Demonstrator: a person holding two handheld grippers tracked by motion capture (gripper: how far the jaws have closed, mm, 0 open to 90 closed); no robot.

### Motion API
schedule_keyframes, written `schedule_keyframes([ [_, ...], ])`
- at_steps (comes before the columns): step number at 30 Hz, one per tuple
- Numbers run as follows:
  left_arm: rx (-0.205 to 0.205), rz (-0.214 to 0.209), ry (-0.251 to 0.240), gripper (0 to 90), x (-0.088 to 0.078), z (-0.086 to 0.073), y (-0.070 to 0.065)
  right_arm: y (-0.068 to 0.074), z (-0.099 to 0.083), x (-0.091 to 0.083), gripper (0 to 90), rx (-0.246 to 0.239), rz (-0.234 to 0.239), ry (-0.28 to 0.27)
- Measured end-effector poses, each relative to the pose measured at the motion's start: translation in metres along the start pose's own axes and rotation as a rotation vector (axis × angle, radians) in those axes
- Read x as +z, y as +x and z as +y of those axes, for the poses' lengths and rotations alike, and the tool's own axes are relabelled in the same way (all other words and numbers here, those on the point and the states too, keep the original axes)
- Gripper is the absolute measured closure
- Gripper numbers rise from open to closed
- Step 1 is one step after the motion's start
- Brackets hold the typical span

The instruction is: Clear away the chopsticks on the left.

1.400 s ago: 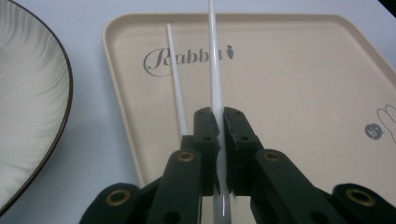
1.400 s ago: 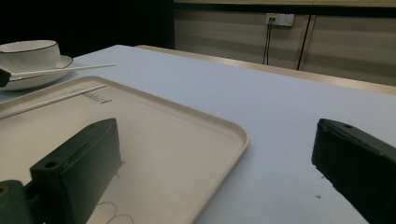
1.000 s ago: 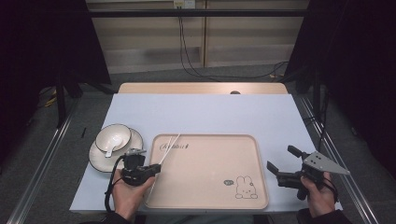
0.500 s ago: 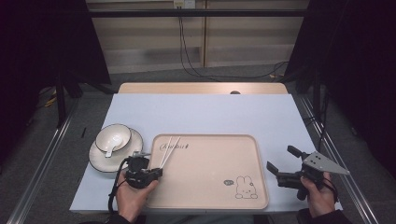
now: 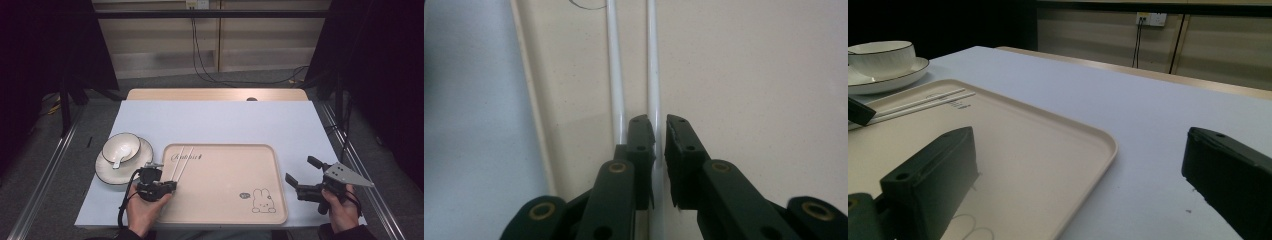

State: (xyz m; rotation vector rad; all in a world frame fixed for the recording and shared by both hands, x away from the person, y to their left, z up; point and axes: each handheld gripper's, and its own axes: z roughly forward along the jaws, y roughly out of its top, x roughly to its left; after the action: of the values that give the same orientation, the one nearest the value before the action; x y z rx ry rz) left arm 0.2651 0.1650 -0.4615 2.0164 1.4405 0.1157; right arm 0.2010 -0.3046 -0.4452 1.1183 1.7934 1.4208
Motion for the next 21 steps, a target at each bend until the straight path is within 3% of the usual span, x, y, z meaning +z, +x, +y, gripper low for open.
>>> schedule_keyframes([
  [2, -0.003, -0.004, -0.003, 81.5, 0.000, 0.000, 0.000, 0.000, 0.000, 0.000, 1.0, 0.000, 0.002, 0.001],
  [5, 0.026, -0.023, 0.003, 78.4, 0.000, 0.001, 0.000, 0.000, 0.000, 0.000, 1.0, -0.005, 0.004, 0.001],
  [6, 0.025, -0.055, -0.010, 74.5, -0.001, 0.002, 0.001, 0.000, 0.000, 0.000, 1.0, -0.004, 0.005, 0.001],
  [9, 0.039, -0.084, -0.032, 71.1, -0.004, 0.003, 0.002, 0.000, 0.000, 0.000, 1.0, -0.005, 0.010, 0.001],
  [10, 0.070, -0.115, -0.053, 64.1, -0.007, 0.004, 0.004, 0.000, 0.000, 0.000, 1.0, -0.005, 0.006, -0.001],
  [11, 0.070, -0.115, -0.053, 61.1, -0.007, 0.004, 0.004, 0.000, 0.000, 0.000, 1.0, -0.005, 0.006, -0.001],
  [12, 0.093, -0.120, -0.074, 61.1, -0.010, 0.005, 0.004, 0.000, 0.000, 0.000, 1.0, -0.006, 0.006, -0.002],
  [14, 0.154, -0.127, -0.122, 47.6, -0.017, 0.005, 0.001, 0.000, 0.000, -0.001, 1.0, -0.005, 0.006, -0.001],
  [15, 0.176, -0.144, -0.148, 47.6, -0.021, 0.006, -0.001, 0.000, 0.000, -0.001, 1.0, -0.005, 0.006, -0.001],
  [16, 0.239, -0.165, -0.197, 41.3, -0.029, 0.006, -0.002, 0.000, 0.000, 0.000, 1.0, -0.003, 0.006, 0.000],
  [17, 0.239, -0.165, -0.197, 38.3, -0.029, 0.006, -0.002, 0.000, 0.000, 0.000, 1.0, -0.003, 0.006, 0.000],
  [18, 0.281, -0.189, -0.248, 34.2, -0.036, 0.006, -0.004, 0.000, 0.000, 0.000, 1.0, -0.007, 0.005, -0.002],
  [19, 0.281, -0.189, -0.248, 30.4, -0.036, 0.006, -0.004, 0.000, 0.000, 0.000, 1.0, -0.007, 0.005, -0.002],
  [20, 0.299, -0.189, -0.264, 30.4, -0.040, 0.007, -0.004, 0.000, 0.000, 0.000, 1.0, -0.005, 0.005, -0.002],
  [21, 0.318, -0.197, -0.288, 24.9, -0.042, 0.006, -0.005, 0.000, 0.000, 0.000, 1.0, -0.004, 0.004, -0.002],
])
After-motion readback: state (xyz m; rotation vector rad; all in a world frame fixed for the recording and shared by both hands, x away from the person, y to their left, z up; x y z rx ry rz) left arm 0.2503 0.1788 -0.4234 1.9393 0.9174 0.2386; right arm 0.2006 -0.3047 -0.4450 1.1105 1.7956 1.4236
